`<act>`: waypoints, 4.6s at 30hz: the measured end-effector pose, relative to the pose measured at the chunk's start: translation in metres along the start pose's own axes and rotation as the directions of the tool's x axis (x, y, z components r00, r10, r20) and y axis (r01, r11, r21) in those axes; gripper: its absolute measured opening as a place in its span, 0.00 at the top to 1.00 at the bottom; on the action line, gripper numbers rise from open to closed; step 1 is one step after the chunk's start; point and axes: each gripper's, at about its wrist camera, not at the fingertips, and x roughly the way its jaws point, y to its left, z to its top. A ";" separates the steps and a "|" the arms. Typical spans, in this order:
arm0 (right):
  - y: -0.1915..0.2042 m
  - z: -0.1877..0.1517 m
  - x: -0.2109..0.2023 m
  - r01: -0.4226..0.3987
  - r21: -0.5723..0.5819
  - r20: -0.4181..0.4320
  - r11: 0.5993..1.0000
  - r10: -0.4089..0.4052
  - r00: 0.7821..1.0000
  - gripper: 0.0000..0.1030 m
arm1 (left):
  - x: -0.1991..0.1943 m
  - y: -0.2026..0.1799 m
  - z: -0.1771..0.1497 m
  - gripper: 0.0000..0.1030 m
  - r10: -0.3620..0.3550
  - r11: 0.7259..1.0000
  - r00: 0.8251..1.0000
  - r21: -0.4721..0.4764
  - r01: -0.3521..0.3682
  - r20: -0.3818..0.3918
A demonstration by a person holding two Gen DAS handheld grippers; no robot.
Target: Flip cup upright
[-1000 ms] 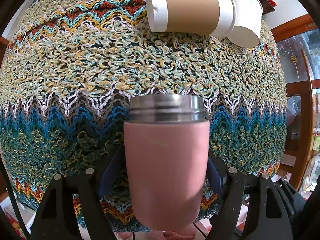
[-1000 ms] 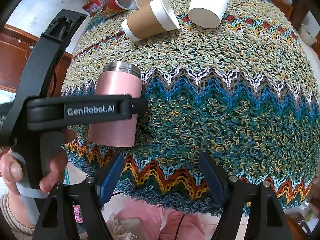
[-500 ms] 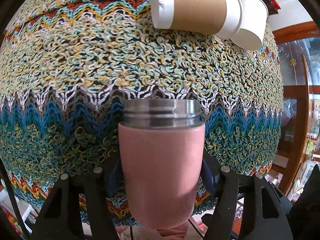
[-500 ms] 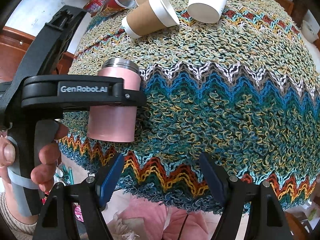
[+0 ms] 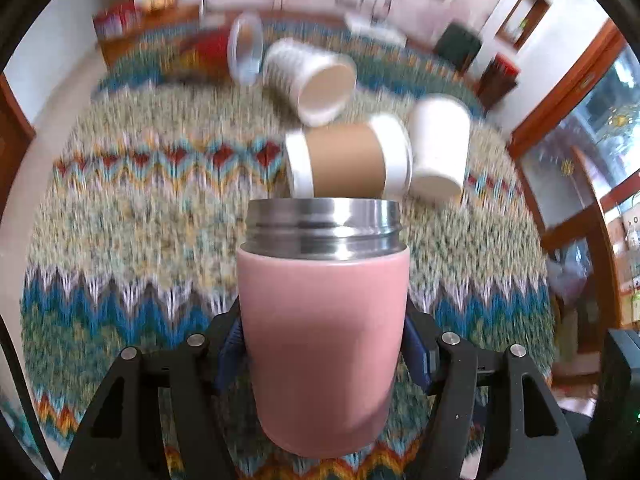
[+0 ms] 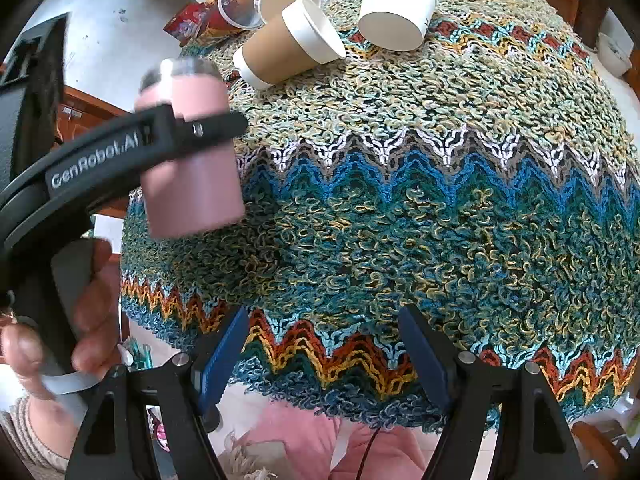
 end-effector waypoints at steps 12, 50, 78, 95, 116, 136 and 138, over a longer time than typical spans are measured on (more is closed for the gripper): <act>-0.003 -0.008 0.011 0.029 -0.012 0.032 1.000 -0.029 0.999 0.24 | 0.010 0.004 -0.020 0.33 0.023 0.995 0.951 0.083 -0.051 0.309; 0.036 -0.026 0.054 0.104 -0.093 0.039 0.990 -0.101 0.994 0.24 | 0.007 -0.010 -0.060 0.25 0.016 0.962 0.944 0.251 -0.104 0.329; 0.080 -0.033 -0.020 0.141 -0.197 0.163 0.970 -0.109 0.981 0.24 | -0.104 0.003 -0.048 0.13 0.082 0.968 0.958 0.207 -0.143 0.276; 0.114 -0.014 -0.101 0.252 -0.139 0.335 0.958 -0.194 0.922 0.24 | -0.158 -0.001 -0.012 0.13 0.136 0.988 0.985 0.056 -0.142 0.102; 0.126 -0.011 -0.157 0.324 -0.035 0.428 0.946 -0.279 0.860 0.24 | -0.199 -0.017 -0.008 0.13 0.188 0.982 0.975 0.015 -0.191 0.115; 0.135 -0.004 -0.180 0.401 0.027 0.523 0.916 -0.355 0.775 0.24 | -0.204 -0.023 0.013 0.13 0.193 0.979 0.969 0.030 -0.199 0.155; 0.134 -0.001 -0.180 0.402 0.030 0.523 0.915 -0.357 0.774 0.24 | -0.203 -0.023 0.014 0.13 0.192 0.980 0.970 0.031 -0.198 0.152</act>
